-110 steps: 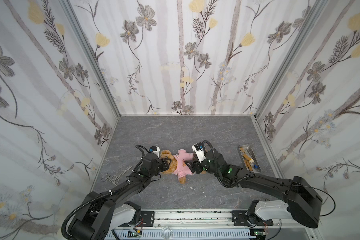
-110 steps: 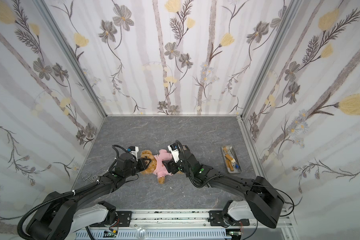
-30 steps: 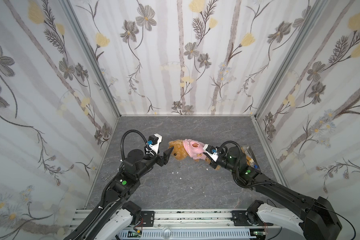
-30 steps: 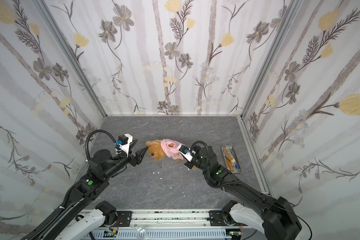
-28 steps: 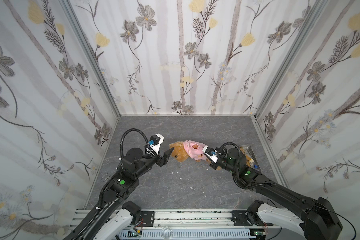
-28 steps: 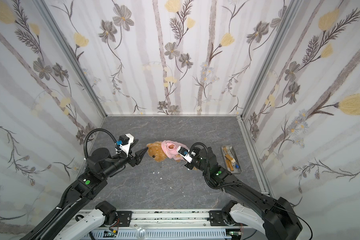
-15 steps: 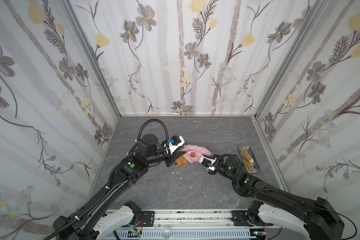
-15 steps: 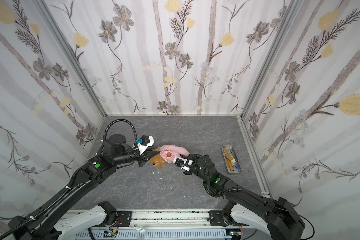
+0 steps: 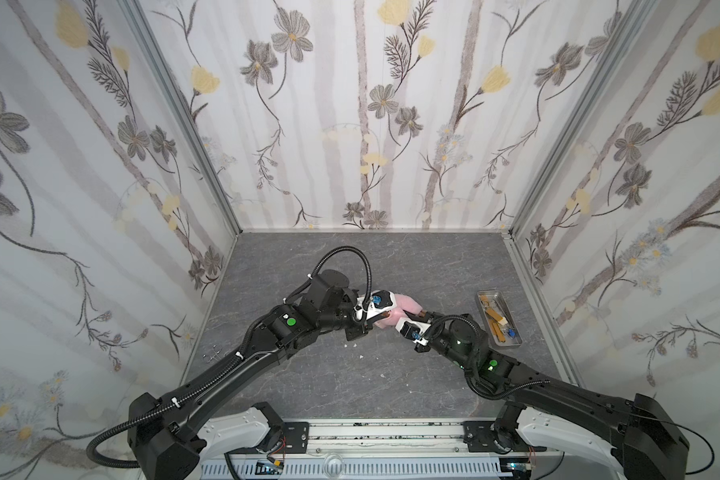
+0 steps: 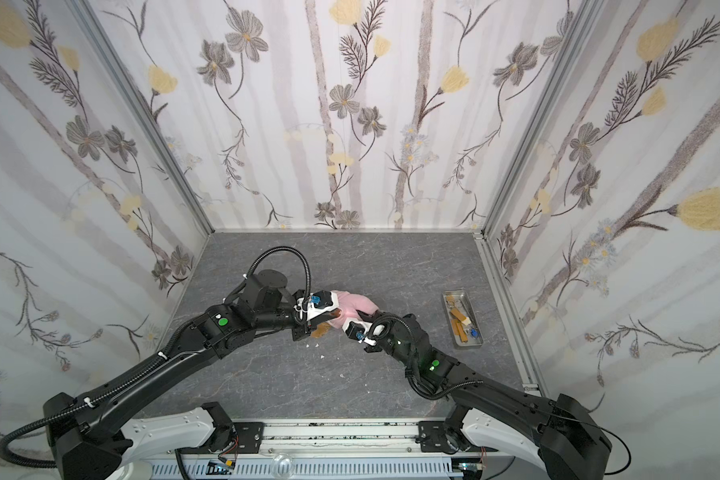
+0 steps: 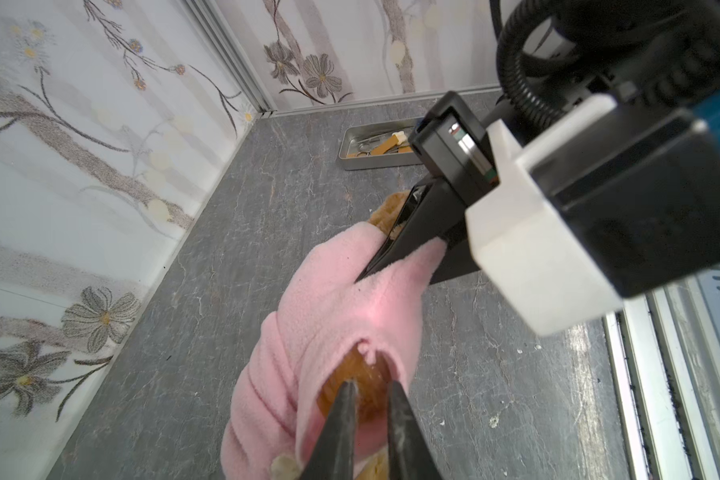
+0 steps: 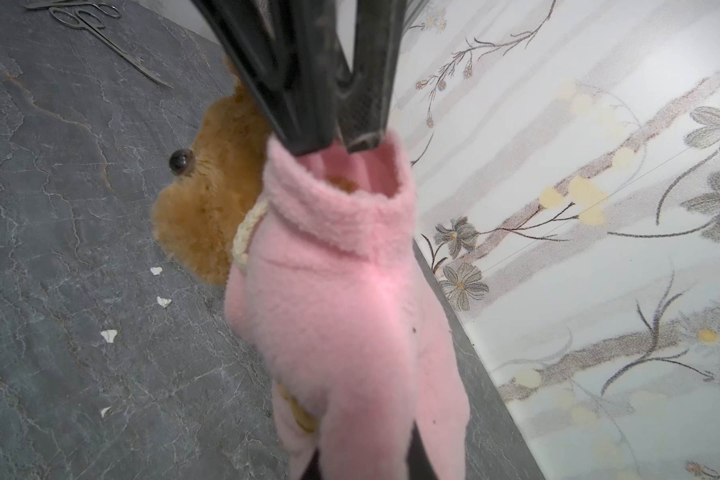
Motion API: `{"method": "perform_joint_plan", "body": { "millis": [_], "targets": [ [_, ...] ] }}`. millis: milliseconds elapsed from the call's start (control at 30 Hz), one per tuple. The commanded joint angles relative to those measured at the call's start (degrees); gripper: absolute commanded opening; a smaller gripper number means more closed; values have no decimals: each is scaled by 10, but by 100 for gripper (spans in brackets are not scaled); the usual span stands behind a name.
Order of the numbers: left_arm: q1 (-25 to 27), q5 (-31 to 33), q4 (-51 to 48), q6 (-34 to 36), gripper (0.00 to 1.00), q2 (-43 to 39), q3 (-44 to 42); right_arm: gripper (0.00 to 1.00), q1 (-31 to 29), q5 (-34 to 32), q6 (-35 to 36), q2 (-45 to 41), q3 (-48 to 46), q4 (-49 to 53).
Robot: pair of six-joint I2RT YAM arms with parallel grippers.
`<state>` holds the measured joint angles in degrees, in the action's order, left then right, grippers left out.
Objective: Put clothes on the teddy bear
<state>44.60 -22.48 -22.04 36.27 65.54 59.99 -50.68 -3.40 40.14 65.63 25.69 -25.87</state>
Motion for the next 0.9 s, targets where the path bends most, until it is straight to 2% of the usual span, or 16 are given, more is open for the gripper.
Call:
{"method": "perform_joint_plan", "body": {
  "millis": [0,267,433,700,867],
  "targets": [
    [3,24,-17,43,16,6,6,0,-2,-11,4,-5,0,-34],
    [5,45,-20,66,17,31,21,0,-6,-14,3,-8,0,-33],
    [6,14,-20,70,26,35,22,0,-7,-10,-7,-8,0,-38],
    [11,-25,-16,69,31,62,25,0,-8,35,-95,-5,-3,-93],
    [15,-22,1,60,34,85,28,0,-7,75,-158,7,-15,-161]
  ]
}}
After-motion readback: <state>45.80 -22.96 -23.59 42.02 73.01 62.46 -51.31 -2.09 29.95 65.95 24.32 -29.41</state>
